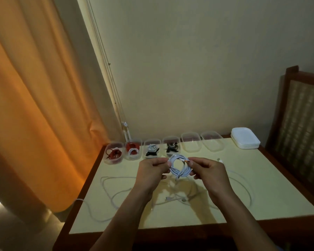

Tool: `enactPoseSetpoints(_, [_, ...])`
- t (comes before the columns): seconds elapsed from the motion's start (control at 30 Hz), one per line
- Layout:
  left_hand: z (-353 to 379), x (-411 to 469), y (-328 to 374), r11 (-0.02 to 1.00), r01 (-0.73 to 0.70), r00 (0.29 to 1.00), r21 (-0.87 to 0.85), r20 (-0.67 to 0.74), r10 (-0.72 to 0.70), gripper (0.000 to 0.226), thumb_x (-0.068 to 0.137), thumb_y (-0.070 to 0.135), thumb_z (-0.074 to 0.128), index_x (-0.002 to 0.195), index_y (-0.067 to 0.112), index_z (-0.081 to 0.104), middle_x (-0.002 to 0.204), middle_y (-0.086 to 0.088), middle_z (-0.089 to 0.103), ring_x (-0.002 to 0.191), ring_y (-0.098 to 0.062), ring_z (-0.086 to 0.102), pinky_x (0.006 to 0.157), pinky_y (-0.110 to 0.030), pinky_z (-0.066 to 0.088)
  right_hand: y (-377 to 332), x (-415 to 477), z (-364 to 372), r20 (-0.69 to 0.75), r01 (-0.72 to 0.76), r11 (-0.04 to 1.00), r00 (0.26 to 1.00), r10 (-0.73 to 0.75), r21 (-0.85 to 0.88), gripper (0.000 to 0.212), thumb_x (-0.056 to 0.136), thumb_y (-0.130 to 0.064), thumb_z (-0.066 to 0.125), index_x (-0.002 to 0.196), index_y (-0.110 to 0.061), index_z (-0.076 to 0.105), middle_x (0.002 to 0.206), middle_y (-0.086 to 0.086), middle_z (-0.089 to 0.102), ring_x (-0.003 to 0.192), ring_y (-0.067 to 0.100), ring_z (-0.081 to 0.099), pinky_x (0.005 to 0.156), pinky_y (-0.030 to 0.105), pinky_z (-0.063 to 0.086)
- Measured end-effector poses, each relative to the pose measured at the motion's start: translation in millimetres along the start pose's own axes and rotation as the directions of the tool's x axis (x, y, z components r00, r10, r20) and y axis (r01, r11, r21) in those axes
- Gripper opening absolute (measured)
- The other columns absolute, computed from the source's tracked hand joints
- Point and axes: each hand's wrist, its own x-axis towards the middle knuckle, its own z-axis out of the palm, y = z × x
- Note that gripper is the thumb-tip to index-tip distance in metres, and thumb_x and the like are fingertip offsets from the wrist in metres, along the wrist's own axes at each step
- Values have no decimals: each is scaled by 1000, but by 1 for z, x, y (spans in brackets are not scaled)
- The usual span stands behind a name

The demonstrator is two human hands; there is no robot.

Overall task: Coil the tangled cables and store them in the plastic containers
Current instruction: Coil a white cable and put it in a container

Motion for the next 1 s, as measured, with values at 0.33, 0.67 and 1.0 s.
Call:
enactPoseSetpoints(0.33, [62, 171, -21, 980, -47, 998, 194, 50, 38, 18, 87, 15, 80, 105, 12, 80, 88, -3, 79, 74, -10, 72, 60, -18, 53, 55, 176, -17, -71, -39, 985, 997, 27, -168, 13, 88, -14, 76, 99, -20, 80, 80, -3, 78, 70, 17, 71, 64, 31, 55])
enactPoseSetpoints(0.67, [142, 339, -62, 915, -75, 997, 397, 55, 57, 18, 77, 22, 89, 86, 8, 82, 62, -3, 68, 58, -14, 59, 60, -34, 49, 120, 346, -41, -38, -11, 892, 999, -7, -452, 13, 84, -12, 79, 97, -12, 81, 86, 2, 76, 75, 7, 66, 70, 18, 51])
enactPoseSetpoints(1.0, [166, 399, -91, 672, -161, 987, 723, 107, 121, 13, 88, 24, 76, 89, 12, 80, 82, -7, 76, 76, -23, 72, 72, -42, 63, 162, 408, -39, 88, 126, 634, 992, -91, -763, 13, 84, -24, 78, 96, -23, 82, 91, 3, 79, 86, 21, 71, 80, 34, 56])
